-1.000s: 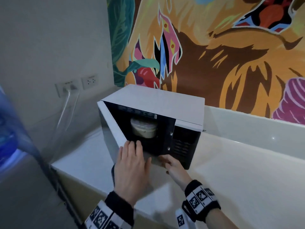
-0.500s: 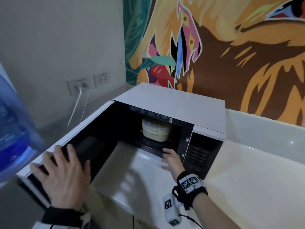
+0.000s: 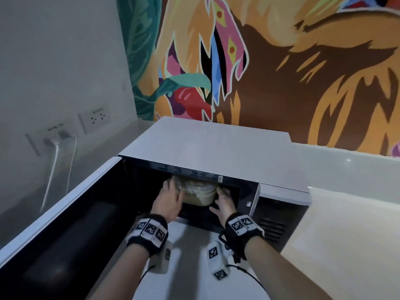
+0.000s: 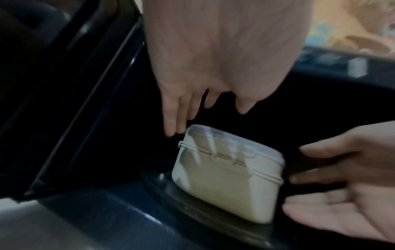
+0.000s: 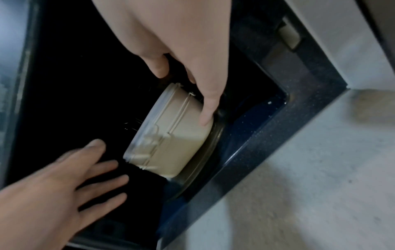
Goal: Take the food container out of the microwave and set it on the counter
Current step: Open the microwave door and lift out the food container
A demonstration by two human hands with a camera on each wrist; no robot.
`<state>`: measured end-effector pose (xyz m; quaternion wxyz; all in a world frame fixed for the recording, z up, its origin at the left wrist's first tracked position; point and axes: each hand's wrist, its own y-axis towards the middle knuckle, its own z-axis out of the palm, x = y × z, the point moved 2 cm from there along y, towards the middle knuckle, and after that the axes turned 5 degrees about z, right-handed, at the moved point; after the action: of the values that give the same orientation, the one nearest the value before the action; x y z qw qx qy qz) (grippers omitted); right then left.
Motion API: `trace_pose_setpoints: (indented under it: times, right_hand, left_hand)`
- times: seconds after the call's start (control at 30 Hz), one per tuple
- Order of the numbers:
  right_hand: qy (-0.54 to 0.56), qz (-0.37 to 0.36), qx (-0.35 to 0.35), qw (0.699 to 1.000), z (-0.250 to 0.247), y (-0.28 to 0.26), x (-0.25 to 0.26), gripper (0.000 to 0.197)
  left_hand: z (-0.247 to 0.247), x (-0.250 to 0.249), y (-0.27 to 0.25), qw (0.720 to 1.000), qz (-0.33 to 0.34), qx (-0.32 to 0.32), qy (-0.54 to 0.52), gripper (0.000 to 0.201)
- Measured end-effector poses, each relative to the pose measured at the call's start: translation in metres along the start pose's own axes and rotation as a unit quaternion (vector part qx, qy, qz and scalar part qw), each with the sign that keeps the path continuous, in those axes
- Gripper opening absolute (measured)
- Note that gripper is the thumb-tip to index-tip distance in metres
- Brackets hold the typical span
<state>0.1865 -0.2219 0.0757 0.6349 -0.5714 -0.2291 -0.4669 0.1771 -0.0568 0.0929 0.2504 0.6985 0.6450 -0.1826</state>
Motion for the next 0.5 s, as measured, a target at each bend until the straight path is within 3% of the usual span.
trace_pose_setpoints:
  times: [0.07, 0.17, 0.3, 0.5]
  right_hand:
    - [0.011, 0.015, 0.007, 1.000, 0.000, 0.008, 0.000, 0.044]
    - [0.018, 0.032, 0.019, 0.999, 0.000, 0.014, 0.001, 0.042]
    - [0.030, 0.064, 0.047, 0.996, 0.003, 0.010, 0.006, 0.035]
    - [0.042, 0.067, 0.089, 0.993, 0.004, -0.002, 0.006, 0.045]
  left_hand:
    - [0.007, 0.012, 0.033, 0.997, -0.064, 0.051, -0.015, 0.053]
    - [0.014, 0.018, 0.059, 0.988, -0.110, 0.099, -0.044, 0.060]
    - [0.017, 0.026, 0.073, 0.979, -0.145, 0.072, -0.122, 0.061]
    - [0.026, 0.042, 0.062, 0.974, -0.138, 0.044, -0.174, 0.082]
